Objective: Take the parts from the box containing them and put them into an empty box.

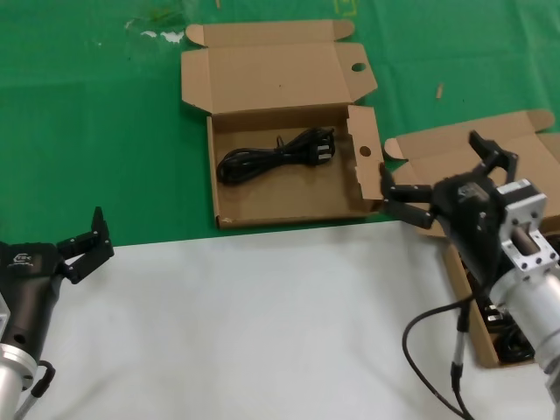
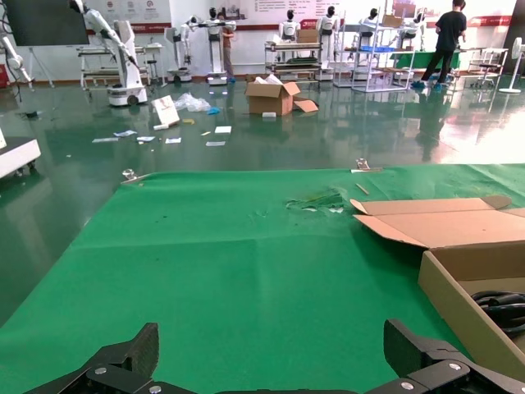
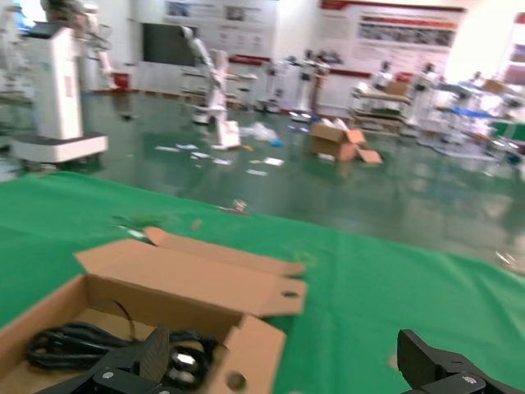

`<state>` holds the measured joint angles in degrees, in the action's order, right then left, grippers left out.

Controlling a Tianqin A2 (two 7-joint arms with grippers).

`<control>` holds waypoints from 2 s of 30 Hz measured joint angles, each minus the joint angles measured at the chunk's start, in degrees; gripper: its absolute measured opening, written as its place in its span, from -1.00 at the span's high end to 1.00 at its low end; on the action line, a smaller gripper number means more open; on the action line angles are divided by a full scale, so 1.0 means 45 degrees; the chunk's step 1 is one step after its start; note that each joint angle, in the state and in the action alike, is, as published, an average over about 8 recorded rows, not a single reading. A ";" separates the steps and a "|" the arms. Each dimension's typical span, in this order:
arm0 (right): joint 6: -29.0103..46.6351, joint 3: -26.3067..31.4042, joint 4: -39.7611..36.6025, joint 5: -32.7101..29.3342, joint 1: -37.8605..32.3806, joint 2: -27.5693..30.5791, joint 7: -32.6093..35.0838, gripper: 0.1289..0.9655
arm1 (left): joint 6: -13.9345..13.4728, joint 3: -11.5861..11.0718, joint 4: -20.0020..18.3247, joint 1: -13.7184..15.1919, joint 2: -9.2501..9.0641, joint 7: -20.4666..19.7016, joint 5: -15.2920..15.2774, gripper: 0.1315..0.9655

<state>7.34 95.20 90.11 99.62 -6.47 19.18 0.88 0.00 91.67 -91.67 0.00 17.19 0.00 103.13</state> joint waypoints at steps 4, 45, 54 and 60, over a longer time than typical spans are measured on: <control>-0.0590 -0.0283 0.0126 0.0282 0.0520 -0.0160 -0.0071 -1.00 | 0.0000 0.0000 0.0000 0.0000 0.0000 0.0000 0.0000 -0.99; -0.1258 -0.0603 0.0268 0.0601 0.1107 -0.0341 -0.0152 -1.00 | 0.0000 0.0000 0.0000 0.0000 0.0000 0.0000 0.0001 -1.00; -0.1258 -0.0603 0.0268 0.0601 0.1107 -0.0341 -0.0151 -1.00 | 0.0000 0.0000 0.0000 0.0000 0.0000 0.0000 0.0001 -1.00; -0.1258 -0.0603 0.0268 0.0601 0.1107 -0.0341 -0.0151 -1.00 | 0.0000 0.0000 0.0000 0.0000 0.0000 0.0000 0.0001 -1.00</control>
<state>1.68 92.48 91.32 102.33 -1.49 17.65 0.20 0.00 91.67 -91.67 0.00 17.19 0.00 103.13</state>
